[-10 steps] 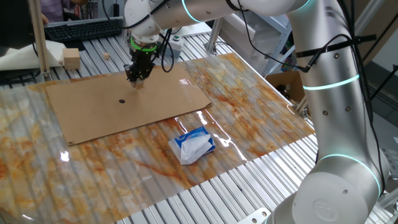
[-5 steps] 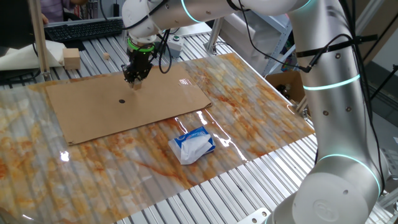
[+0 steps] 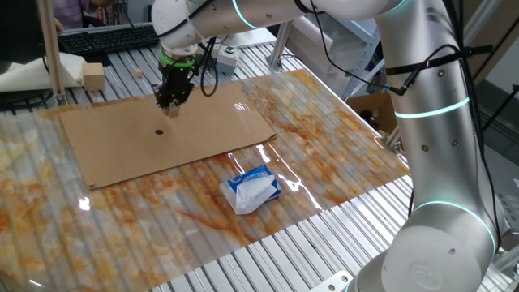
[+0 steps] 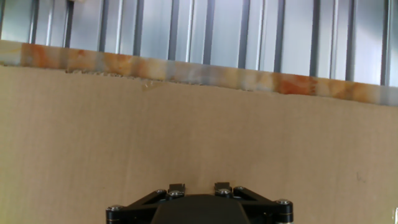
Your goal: Grab the block and place it at the designated location
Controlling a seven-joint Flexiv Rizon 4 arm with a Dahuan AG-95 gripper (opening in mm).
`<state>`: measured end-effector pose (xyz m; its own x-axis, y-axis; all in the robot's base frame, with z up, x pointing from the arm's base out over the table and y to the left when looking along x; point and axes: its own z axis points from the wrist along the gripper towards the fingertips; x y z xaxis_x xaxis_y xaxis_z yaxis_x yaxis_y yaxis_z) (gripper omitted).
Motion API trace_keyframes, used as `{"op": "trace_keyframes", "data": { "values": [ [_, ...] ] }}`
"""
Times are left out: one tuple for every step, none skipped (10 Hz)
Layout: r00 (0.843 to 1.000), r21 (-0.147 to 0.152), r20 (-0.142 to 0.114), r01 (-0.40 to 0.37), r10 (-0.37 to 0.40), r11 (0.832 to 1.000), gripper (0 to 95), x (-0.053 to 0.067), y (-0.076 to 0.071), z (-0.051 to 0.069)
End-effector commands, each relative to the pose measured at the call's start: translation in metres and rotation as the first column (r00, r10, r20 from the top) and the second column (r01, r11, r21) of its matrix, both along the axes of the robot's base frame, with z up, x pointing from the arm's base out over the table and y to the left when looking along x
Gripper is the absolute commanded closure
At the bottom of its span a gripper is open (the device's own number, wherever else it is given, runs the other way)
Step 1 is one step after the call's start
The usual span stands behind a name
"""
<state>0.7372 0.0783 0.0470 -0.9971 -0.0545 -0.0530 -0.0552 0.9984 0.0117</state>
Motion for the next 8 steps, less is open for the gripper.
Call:
{"op": "trace_keyframes", "data": {
  "values": [
    [1.0,-0.003,0.005,0.007,-0.007,1.0,95.0,-0.005,0.005,0.001],
    [1.0,-0.004,0.005,0.011,-0.011,1.0,95.0,-0.008,0.008,-0.001],
    [1.0,-0.002,0.007,0.03,-0.03,1.0,95.0,-0.011,0.012,-0.003],
    [0.999,-0.001,0.007,0.042,-0.042,0.999,95.0,-0.014,0.017,-0.004],
    [0.999,-0.001,0.006,0.05,-0.05,0.999,95.0,-0.015,0.02,-0.005],
    [0.998,0.0,0.007,0.06,-0.06,0.998,95.0,-0.017,0.024,-0.007],
    [0.998,0.001,0.007,0.065,-0.065,0.998,95.0,-0.018,0.026,-0.008],
    [0.997,0.0,0.007,0.073,-0.073,0.997,95.0,-0.02,0.029,-0.009]
  ]
}}
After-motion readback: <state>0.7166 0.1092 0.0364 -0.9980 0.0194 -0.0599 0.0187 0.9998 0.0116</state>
